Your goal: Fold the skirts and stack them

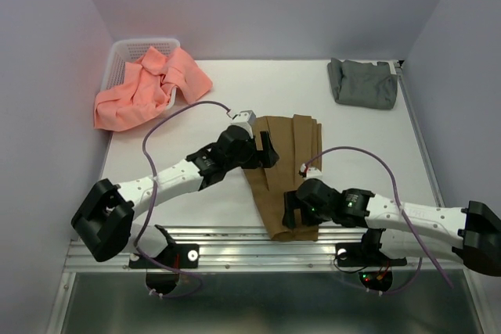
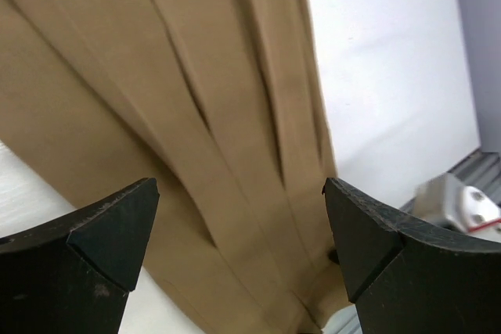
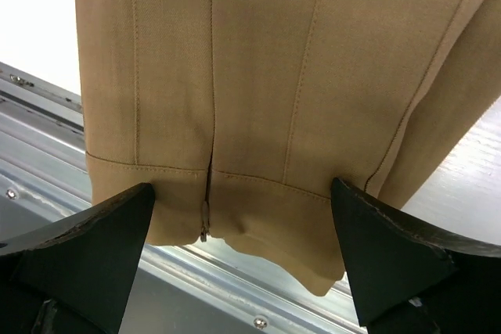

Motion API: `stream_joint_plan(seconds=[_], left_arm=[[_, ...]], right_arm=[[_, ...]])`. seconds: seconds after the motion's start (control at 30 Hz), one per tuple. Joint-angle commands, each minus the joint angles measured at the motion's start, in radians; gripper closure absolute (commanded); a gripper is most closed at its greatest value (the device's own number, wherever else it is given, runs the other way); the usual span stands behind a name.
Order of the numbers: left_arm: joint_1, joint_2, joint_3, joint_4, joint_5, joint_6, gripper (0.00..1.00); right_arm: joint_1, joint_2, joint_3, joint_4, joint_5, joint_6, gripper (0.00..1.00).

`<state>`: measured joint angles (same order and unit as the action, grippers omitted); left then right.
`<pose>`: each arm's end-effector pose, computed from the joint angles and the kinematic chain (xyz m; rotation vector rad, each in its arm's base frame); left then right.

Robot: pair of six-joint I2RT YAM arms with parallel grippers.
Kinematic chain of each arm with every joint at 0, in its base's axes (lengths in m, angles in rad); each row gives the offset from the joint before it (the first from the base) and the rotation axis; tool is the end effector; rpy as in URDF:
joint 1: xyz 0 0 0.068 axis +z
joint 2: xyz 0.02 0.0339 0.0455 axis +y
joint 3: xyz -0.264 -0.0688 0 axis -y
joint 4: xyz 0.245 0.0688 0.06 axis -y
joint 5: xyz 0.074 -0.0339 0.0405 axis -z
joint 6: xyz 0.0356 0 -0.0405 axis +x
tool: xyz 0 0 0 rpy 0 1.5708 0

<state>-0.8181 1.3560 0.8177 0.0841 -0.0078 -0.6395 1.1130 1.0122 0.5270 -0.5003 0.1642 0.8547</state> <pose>0.2076 -0.2212 0.2493 0.1864 2.1401 -0.8873 0.0870 0.1634 0.1852 -0.2744 2.6193 0.5405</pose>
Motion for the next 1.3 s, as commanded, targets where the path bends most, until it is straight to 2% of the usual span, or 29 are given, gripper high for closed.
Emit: stream_joint_plan(seconds=[0.0,0.2,0.4,0.53,0.67,0.9,1.03,1.27], left_arm=[[-0.024,-0.063,-0.031,0.106,0.003,-0.035,0.01],[-0.036,-0.104,-0.086,0.106,-0.003,-0.058,0.01],[-0.053,-0.161,-0.149,0.114,-0.004,-0.097,0.01],[-0.093,-0.19,-0.187,0.118,0.003,-0.124,0.01],[-0.138,-0.199,-0.213,0.143,0.003,-0.138,0.01],[-0.174,-0.057,-0.196,0.226,0.0,-0.131,0.01],[-0.17,0.029,-0.186,0.25,-0.037,-0.124,0.01],[-0.109,0.196,-0.135,0.256,-0.081,-0.12,0.01]], right_arm=[[-0.005,0.005,0.062,0.057,-0.011,-0.034,0.0],[-0.005,0.011,0.155,0.042,-0.026,-0.097,0.0],[-0.005,0.075,0.169,0.043,0.002,-0.092,0.0],[-0.005,0.123,0.142,0.042,0.012,-0.028,0.0],[-0.053,0.075,0.053,0.042,0.005,0.013,0.0],[-0.062,0.048,-0.102,0.048,0.026,0.046,0.0],[-0.084,0.092,-0.105,0.074,0.04,0.02,0.0],[-0.202,0.232,-0.05,0.146,0.029,-0.058,0.0]])
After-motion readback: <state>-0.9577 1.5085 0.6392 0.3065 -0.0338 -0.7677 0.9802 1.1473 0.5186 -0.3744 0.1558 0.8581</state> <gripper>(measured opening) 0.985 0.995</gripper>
